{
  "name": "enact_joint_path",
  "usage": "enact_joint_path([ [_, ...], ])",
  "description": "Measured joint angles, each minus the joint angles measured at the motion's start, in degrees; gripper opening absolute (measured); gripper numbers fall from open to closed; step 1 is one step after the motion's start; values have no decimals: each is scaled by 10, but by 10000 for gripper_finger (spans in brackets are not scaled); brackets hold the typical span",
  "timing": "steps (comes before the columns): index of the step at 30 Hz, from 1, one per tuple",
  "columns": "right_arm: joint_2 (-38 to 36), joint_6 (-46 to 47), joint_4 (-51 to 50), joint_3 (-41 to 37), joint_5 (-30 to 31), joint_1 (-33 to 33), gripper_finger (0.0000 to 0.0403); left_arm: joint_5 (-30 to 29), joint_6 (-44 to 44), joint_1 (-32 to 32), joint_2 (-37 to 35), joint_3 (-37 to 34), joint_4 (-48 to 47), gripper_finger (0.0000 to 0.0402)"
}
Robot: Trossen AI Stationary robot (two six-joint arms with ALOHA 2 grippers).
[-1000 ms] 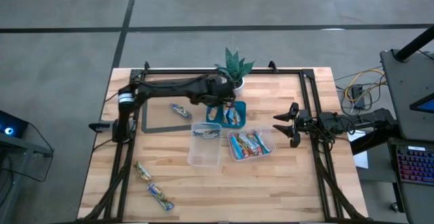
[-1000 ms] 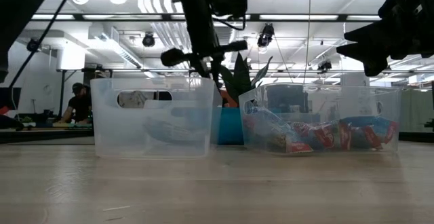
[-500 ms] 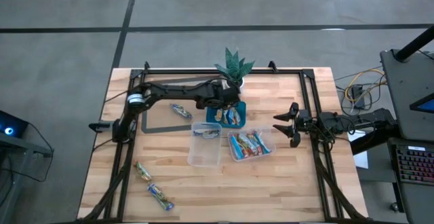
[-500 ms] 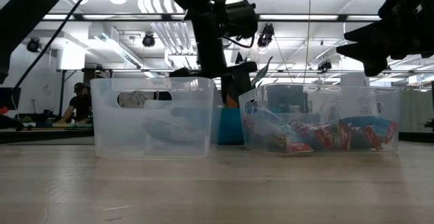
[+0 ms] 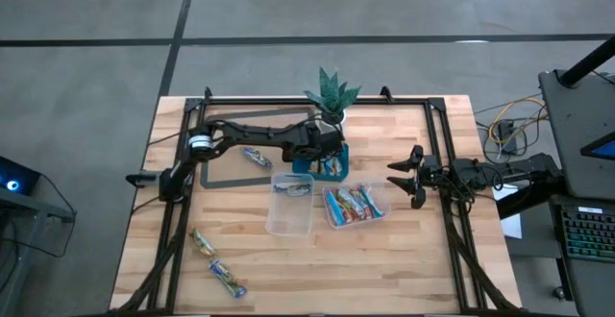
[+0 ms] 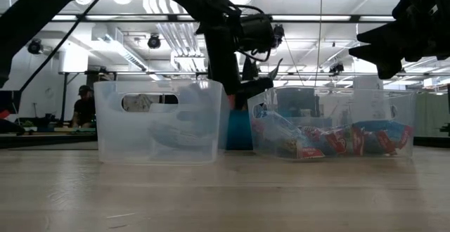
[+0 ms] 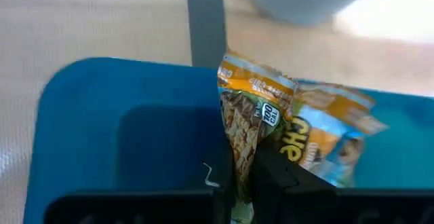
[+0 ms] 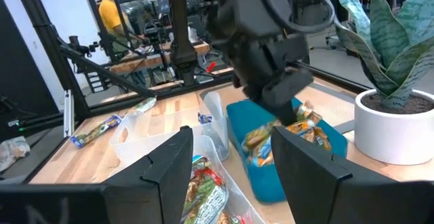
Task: Pick and place Granola Bars by type
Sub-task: Put the yellow granola bar into the blue bin, then put the blue granola bar into the left transparent bin
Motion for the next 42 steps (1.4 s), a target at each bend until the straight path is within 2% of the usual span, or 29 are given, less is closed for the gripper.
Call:
enact_joint_path([
  [10,0,0,0,0,0,0,189,8,0,-4,5,-1,1,38],
  [14,0,0,0,0,0,0,189,-7,2,-6,0,-1,-1,50],
  [32,0,0,0,0,0,0,189,-6,21,-8,-12,-1,-1,174],
  [37,0,0,0,0,0,0,189,-2,33,-8,-18,-1,-2,196],
  [42,0,0,0,0,0,0,189,-5,67,-11,-32,0,-14,201],
])
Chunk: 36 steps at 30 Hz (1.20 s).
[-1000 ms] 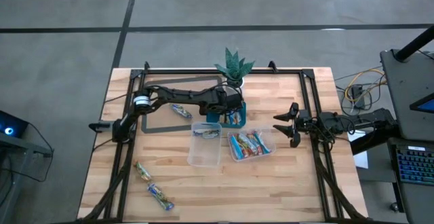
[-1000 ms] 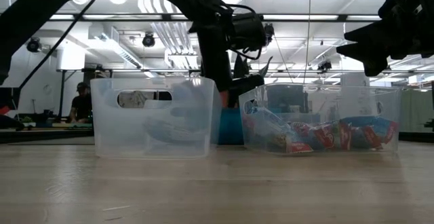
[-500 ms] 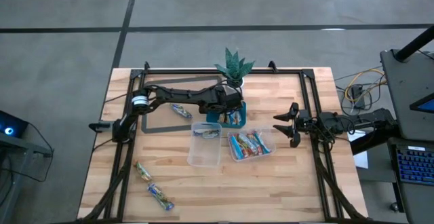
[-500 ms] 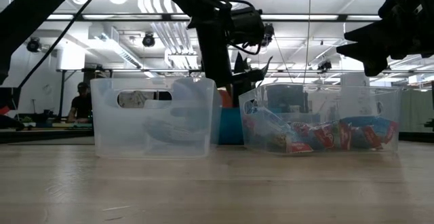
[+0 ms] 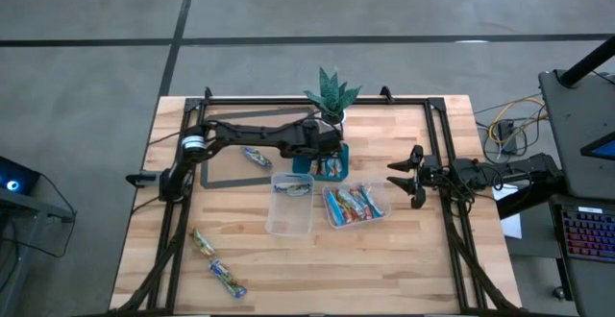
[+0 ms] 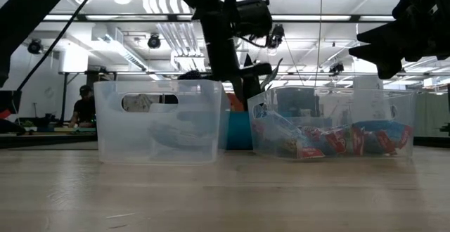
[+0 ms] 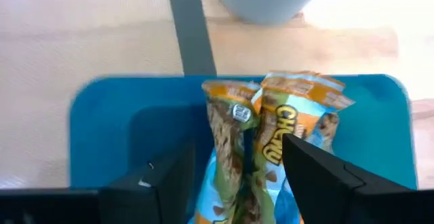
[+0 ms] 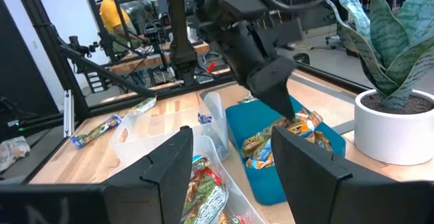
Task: Pick and place Granola Bars by type
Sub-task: Put the blue granola bar into the left transparent bin
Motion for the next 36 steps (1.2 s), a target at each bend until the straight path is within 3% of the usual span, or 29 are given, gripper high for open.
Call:
enact_joint_path([
  [6,0,0,0,0,0,0,189,-44,39,-9,-34,0,-31,200],
  [13,1,0,0,0,0,0,189,-45,210,-24,-67,0,-35,200],
  [21,1,0,1,0,0,0,189,37,421,-56,-127,0,-57,200],
  [29,-1,0,0,0,0,0,189,73,573,-108,-191,0,-126,200],
  [36,0,0,0,0,0,0,189,105,650,-142,-257,-88,-141,200],
])
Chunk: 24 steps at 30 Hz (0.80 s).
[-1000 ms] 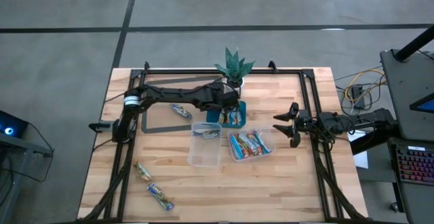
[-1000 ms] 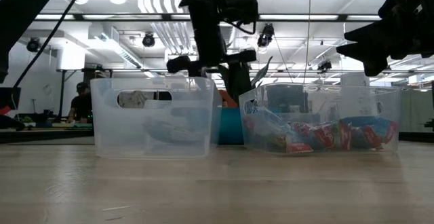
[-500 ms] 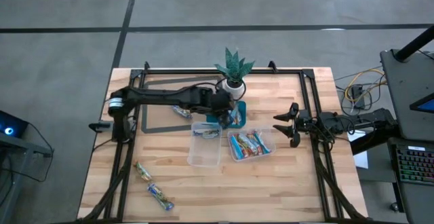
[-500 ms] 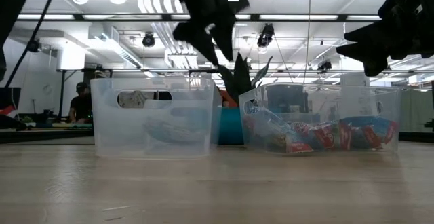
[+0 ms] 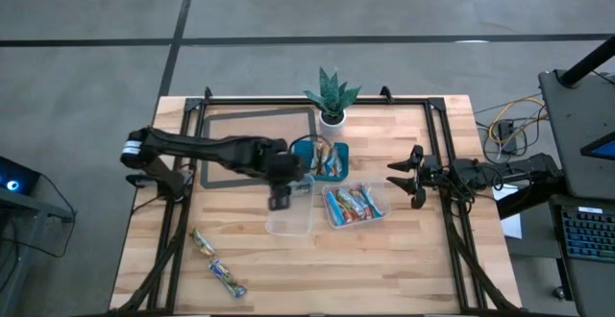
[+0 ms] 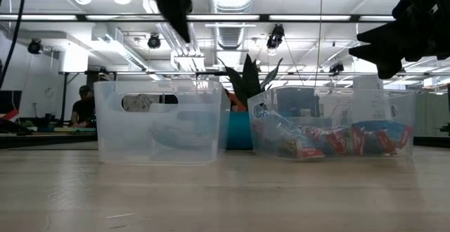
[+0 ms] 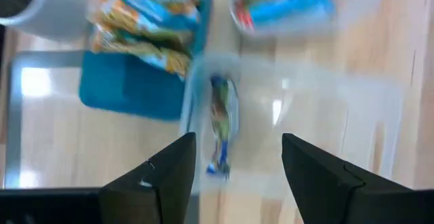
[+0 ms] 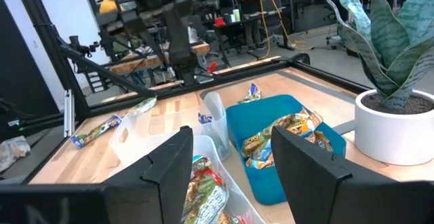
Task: Pick and place Granola Bars by type
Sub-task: Put the blue granola bar into the left transparent bin
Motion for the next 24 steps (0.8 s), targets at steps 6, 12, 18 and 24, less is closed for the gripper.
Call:
enact_joint_path([
  [6,0,0,0,0,0,0,189,1,99,1,-80,-136,8,199],
  [12,0,0,0,0,0,0,189,-40,235,31,-145,-256,50,199],
  [18,0,0,0,0,0,0,189,-62,351,104,-167,-327,81,199],
  [24,0,0,0,0,1,0,189,-57,438,183,-165,-352,115,199],
])
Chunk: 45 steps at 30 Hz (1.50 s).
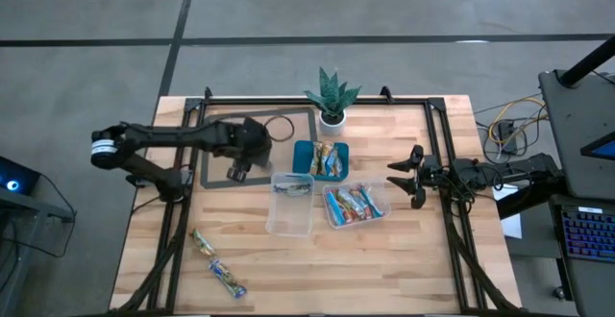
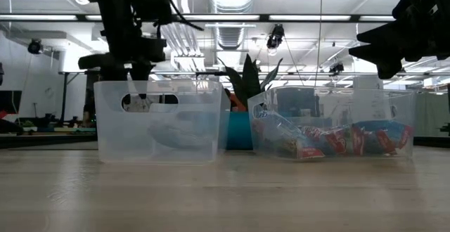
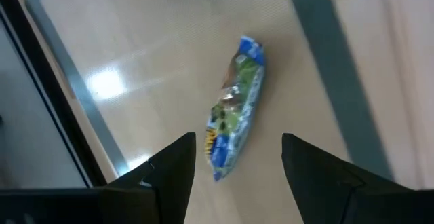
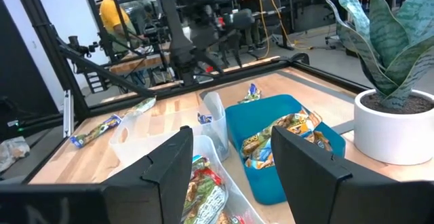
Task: Pick and place Granola Bars by type
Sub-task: Put the blue granola bar into the left transparent bin
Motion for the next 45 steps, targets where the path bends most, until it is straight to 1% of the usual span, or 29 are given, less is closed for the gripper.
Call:
enact_joint_path([
  [5,0,0,0,0,0,0,189,37,41,60,0,0,21,199],
  [8,0,0,0,0,0,0,189,41,33,94,0,1,45,199],
  [10,0,0,0,0,0,0,189,54,24,112,3,3,50,200],
  [15,0,0,0,0,0,0,189,67,16,133,35,14,51,200],
  [19,0,0,0,0,-1,0,189,70,21,139,72,20,52,200],
  [21,0,0,0,0,0,0,189,83,23,139,86,21,53,200],
  [25,0,0,0,0,-1,0,189,109,46,139,102,21,56,200],
  [29,0,0,0,0,-1,0,189,112,62,139,115,21,57,200],
  [36,0,0,0,0,-1,0,189,147,65,138,139,21,58,200],
  [45,0,0,0,0,0,0,189,152,68,135,176,18,77,200],
])
